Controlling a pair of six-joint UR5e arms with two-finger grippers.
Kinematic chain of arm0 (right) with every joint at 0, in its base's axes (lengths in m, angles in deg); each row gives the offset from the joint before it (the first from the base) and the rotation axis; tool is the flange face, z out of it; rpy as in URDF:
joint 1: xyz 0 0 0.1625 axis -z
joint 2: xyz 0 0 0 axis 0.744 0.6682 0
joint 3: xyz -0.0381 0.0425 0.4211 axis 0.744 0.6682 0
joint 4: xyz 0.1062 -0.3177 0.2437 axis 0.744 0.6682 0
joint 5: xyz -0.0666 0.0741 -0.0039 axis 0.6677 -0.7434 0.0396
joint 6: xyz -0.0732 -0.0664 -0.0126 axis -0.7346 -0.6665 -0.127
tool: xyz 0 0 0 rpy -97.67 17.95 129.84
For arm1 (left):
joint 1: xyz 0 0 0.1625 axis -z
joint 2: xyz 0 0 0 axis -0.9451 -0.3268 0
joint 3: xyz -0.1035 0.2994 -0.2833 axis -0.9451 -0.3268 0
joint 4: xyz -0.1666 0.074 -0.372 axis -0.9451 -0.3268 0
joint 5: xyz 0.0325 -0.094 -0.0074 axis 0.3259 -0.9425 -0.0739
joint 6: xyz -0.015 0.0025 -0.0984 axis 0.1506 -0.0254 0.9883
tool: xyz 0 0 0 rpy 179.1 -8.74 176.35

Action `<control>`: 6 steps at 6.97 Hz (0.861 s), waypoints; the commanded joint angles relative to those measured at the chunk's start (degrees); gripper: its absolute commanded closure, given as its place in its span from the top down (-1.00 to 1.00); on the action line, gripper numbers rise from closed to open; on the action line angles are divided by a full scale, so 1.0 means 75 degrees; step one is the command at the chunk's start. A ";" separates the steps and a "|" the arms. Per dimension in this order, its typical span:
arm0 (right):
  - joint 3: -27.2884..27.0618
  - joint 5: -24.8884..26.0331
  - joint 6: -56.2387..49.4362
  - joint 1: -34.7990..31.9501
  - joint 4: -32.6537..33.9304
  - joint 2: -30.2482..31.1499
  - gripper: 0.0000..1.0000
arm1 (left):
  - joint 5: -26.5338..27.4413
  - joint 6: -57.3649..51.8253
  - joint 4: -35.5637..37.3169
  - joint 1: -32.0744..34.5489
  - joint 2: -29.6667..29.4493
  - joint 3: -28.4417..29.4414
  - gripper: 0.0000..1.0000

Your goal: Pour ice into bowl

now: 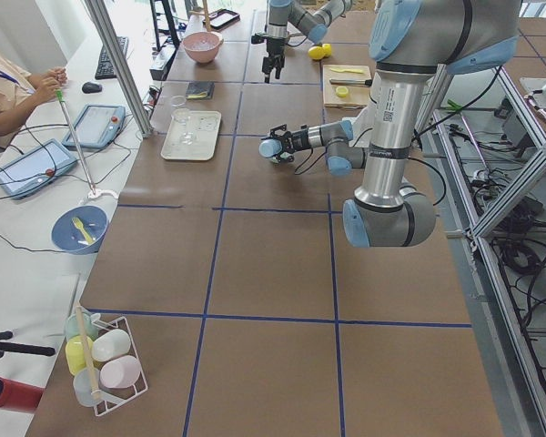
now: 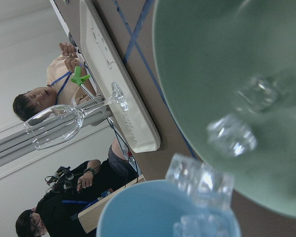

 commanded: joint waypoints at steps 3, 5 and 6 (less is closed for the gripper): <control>0.0047 0.0012 0.0020 0.0020 0.0000 -0.0016 1.00 | -0.0018 -0.0013 0.0525 -0.0047 -0.0005 -0.0414 -1.00; 0.0118 0.0024 0.0055 0.0043 0.0000 -0.0051 1.00 | -0.0053 0.1585 0.0466 -0.0036 0.0007 -0.0553 -1.00; 0.0118 0.0024 0.0067 0.0043 -0.0012 -0.0052 1.00 | -0.0424 0.2603 0.0466 -0.0012 0.0041 -0.0694 -1.00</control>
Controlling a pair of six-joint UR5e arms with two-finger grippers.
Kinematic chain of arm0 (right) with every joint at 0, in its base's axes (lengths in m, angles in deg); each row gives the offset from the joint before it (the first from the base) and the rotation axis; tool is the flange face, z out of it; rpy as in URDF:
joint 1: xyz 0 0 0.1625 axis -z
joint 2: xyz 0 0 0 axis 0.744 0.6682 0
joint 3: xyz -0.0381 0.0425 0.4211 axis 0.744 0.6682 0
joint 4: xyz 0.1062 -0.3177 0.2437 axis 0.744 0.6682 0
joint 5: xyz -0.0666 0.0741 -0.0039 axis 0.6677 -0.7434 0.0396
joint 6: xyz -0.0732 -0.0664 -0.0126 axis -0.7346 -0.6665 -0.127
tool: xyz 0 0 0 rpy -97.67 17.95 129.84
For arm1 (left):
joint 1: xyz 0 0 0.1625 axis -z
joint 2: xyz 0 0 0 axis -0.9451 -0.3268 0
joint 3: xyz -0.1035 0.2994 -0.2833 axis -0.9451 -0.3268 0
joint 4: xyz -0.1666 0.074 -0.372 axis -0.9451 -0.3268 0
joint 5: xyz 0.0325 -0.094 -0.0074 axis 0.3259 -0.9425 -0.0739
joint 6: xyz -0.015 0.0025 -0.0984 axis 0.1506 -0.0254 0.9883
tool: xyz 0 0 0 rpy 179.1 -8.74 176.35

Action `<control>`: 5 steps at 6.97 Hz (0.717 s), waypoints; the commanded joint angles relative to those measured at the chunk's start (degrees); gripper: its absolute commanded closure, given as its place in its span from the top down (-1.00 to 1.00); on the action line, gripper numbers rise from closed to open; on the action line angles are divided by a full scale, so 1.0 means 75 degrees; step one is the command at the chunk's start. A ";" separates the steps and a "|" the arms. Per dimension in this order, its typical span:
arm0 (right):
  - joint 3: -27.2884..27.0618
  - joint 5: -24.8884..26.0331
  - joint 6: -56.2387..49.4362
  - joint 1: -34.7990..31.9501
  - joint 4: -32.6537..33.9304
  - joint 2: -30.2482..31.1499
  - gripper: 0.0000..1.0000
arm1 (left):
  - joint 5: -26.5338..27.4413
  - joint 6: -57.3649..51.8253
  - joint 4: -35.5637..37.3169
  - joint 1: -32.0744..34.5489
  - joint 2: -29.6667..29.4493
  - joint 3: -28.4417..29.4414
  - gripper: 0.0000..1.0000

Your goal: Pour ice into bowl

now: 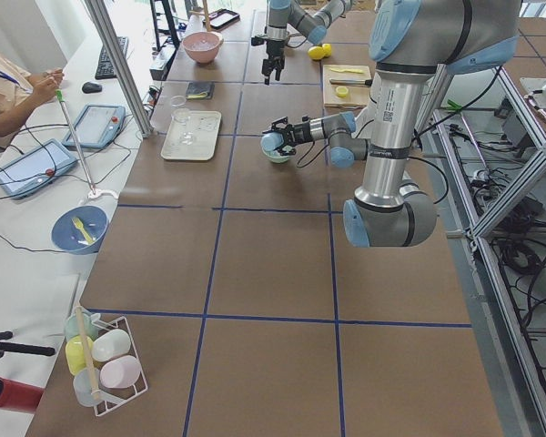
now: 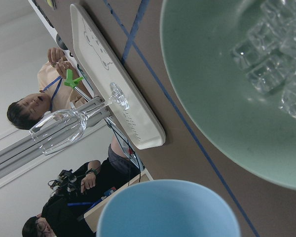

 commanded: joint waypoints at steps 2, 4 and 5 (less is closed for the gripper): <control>-0.0005 0.0013 0.0027 0.0017 -0.0009 -0.0065 1.00 | -0.0559 0.3996 0.0004 0.0032 0.0480 -0.0204 -1.00; -0.0005 0.0025 0.0027 0.0017 -0.0009 -0.0077 1.00 | -0.0735 0.7710 0.0004 0.0032 0.1637 -0.0800 -1.00; -0.0040 0.0037 0.0027 0.0017 -0.0009 -0.0077 1.00 | -0.0736 0.9874 0.0004 0.0032 0.2015 -0.0802 -1.00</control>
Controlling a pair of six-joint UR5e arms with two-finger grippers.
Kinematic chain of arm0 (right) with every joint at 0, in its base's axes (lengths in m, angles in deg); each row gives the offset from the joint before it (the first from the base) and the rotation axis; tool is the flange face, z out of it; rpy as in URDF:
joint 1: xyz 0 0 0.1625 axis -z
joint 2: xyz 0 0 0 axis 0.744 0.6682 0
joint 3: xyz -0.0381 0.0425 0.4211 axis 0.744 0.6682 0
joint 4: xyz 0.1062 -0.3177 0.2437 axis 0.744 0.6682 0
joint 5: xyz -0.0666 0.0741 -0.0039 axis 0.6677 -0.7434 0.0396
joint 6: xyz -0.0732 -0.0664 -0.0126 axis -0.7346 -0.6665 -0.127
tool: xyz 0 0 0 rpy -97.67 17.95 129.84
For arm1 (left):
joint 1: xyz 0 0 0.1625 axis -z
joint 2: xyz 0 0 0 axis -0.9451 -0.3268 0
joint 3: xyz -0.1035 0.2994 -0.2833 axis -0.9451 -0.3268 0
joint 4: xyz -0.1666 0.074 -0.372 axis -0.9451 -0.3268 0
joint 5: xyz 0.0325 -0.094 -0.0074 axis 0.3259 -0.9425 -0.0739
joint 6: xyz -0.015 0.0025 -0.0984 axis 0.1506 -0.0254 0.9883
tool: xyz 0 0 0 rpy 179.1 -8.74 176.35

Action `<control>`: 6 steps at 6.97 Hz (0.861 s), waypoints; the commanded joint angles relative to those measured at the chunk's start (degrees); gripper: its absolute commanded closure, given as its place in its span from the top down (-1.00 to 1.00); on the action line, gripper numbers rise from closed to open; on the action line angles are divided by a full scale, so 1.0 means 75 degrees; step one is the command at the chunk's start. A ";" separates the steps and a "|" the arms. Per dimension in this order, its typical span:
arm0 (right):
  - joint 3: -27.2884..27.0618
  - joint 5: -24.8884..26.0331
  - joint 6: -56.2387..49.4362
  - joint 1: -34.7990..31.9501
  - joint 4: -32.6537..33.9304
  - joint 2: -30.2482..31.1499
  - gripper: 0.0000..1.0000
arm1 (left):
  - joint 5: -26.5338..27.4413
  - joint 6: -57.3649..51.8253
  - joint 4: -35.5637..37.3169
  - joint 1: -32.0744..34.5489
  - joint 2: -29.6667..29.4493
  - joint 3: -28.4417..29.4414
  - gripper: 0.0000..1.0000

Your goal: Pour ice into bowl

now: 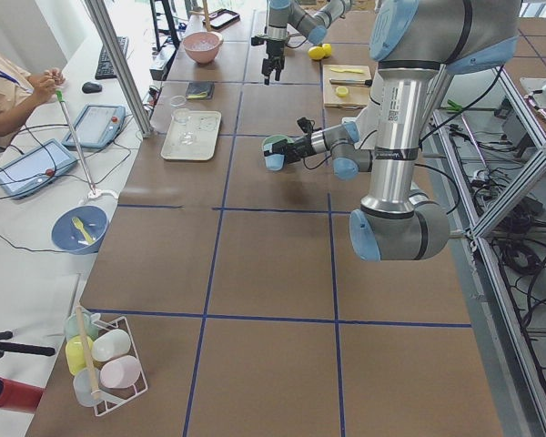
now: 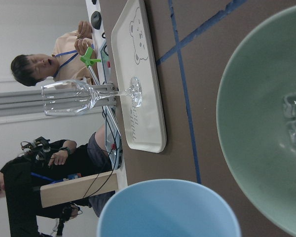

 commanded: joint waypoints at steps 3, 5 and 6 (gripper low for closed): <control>0.0033 0.0036 -0.0023 0.0047 0.0000 0.0006 1.00 | -0.0033 0.6867 -0.0012 0.0035 0.1879 -0.0240 -1.00; 0.0033 0.0048 -0.0023 0.0082 0.0000 0.0017 1.00 | 0.0317 0.8189 -0.0244 0.0035 0.2853 -0.0228 -1.00; 0.0010 0.0048 -0.0012 0.0094 0.0000 0.0006 1.00 | 0.0342 0.8526 -0.0293 0.0047 0.2881 -0.0100 -1.00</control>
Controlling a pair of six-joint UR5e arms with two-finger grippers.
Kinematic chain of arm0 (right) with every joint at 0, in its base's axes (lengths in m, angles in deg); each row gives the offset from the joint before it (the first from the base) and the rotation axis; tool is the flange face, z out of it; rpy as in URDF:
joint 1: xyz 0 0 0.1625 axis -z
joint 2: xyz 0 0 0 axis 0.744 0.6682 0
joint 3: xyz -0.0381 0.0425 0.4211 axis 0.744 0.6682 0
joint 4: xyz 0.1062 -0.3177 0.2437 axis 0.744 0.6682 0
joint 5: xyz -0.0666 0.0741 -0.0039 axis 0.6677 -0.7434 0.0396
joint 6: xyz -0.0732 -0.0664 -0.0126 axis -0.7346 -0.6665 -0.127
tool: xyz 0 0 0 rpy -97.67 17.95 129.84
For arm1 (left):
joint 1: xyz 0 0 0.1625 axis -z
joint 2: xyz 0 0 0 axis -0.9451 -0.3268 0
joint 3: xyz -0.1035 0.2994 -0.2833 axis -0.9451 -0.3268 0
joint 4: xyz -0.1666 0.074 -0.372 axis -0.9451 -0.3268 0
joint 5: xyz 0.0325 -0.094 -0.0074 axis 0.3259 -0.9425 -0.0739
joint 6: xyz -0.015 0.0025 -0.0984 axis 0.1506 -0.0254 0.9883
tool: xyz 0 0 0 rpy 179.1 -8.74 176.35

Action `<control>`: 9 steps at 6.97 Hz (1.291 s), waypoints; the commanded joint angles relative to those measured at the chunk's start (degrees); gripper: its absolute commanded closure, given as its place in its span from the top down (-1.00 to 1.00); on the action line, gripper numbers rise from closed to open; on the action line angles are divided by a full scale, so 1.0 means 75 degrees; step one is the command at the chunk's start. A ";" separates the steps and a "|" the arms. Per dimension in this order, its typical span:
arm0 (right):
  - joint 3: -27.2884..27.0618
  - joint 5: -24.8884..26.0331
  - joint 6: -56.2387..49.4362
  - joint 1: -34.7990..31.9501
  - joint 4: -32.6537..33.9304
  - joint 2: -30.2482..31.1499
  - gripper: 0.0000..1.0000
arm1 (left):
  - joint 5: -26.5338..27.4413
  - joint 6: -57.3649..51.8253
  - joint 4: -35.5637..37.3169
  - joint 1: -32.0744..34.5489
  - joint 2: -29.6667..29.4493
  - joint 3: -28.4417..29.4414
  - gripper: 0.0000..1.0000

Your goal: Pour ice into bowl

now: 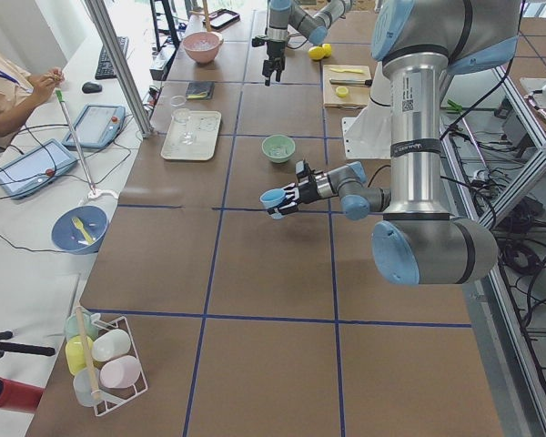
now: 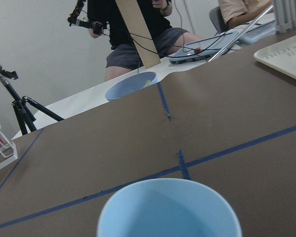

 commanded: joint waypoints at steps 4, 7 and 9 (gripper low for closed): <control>-0.0024 0.0013 0.0018 0.0032 0.0000 -0.0008 1.00 | 0.0980 0.2208 -0.0555 0.0008 0.0440 0.1378 -1.00; -0.0047 0.0083 0.0018 0.0044 0.0000 -0.0008 1.00 | 0.1169 0.2271 -0.3577 -0.0050 0.0511 0.2737 -1.00; -0.0094 0.0236 0.0100 0.0138 0.0000 -0.0008 1.00 | 0.1333 0.2015 -0.4157 -0.0086 0.0452 0.3082 -1.00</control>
